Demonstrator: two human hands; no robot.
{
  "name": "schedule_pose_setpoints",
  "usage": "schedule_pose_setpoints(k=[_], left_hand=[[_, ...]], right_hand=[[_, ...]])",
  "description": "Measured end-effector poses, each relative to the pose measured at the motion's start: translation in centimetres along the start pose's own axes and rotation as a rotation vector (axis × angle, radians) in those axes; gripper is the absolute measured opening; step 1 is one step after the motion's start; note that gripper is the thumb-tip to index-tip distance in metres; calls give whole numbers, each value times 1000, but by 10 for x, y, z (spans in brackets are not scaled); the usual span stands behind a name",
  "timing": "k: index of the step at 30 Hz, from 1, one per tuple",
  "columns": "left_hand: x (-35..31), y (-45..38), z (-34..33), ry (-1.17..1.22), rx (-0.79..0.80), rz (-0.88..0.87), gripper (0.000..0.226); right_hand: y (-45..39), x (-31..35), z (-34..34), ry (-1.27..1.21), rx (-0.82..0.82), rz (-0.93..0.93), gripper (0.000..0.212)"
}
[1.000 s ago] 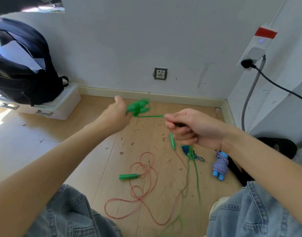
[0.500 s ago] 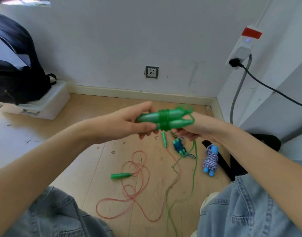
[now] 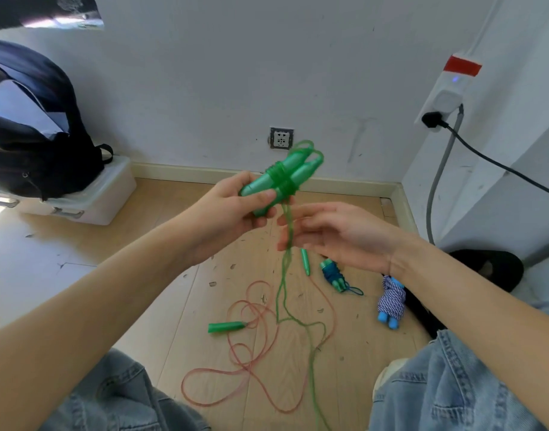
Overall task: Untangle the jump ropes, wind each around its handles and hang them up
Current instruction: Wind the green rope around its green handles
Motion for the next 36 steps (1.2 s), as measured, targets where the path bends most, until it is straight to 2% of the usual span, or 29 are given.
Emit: schedule_pose_setpoints(k=[2,4,7,9,10,11,13,16,18,19,20,23,25,27,29,32,34,36], left_hand=[[1,-4,14,30,-121,-1,18],[4,-8,27,-27,-235,0,15],[7,-14,61,-214,-472,15,17],[6,-14,84,-564,-588,69,15],[9,-14,90,-795,-585,120,15],[15,-13,89,-1008,-538,176,15],[33,-11,73,-1299,-339,262,17],[64,1,30,-1475,107,340,22],[74,16,-2,-1359,422,372,12],[72,25,-16,-1224,536,391,4],[65,34,-27,-1055,619,415,7],[34,54,-43,-694,805,428,9],[15,58,-46,-540,853,350,8],[3,48,-40,-336,703,285,17],[0,29,-18,-187,412,236,28],[8,13,9,-117,51,208,15],[15,8,16,-98,-81,195,6],[18,3,18,-69,-127,174,4]], right_hand=[[-2,2,-3,-12,-51,8,20],[-5,-2,-5,193,-105,-35,18],[-3,-15,-13,298,-11,-183,32],[1,-14,-13,240,37,-215,38],[2,-9,-10,194,49,-204,40],[3,-3,-8,145,53,-178,40],[5,10,-1,53,3,-101,40],[6,18,17,26,-177,-41,39],[7,17,29,93,-306,-46,39],[8,15,35,147,-369,-58,39],[10,14,40,217,-435,-75,39],[13,11,51,629,-571,-126,41],[10,5,43,940,-477,-198,41],[7,-9,31,1021,-318,-287,37],[7,-18,24,944,-242,-320,43],[7,-28,11,693,-86,-366,50],[5,-31,2,570,33,-382,51],[7,-32,-4,488,103,-389,53]])
Point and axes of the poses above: each hand's wrist, its own y-axis away from the middle knuckle, its own z-axis out of the back of the hand, x = y × z, the point moved 6 cm from there along -y, towards the middle knuckle, and after that the axes turned 1 degree about y, right-handed, at the moved point
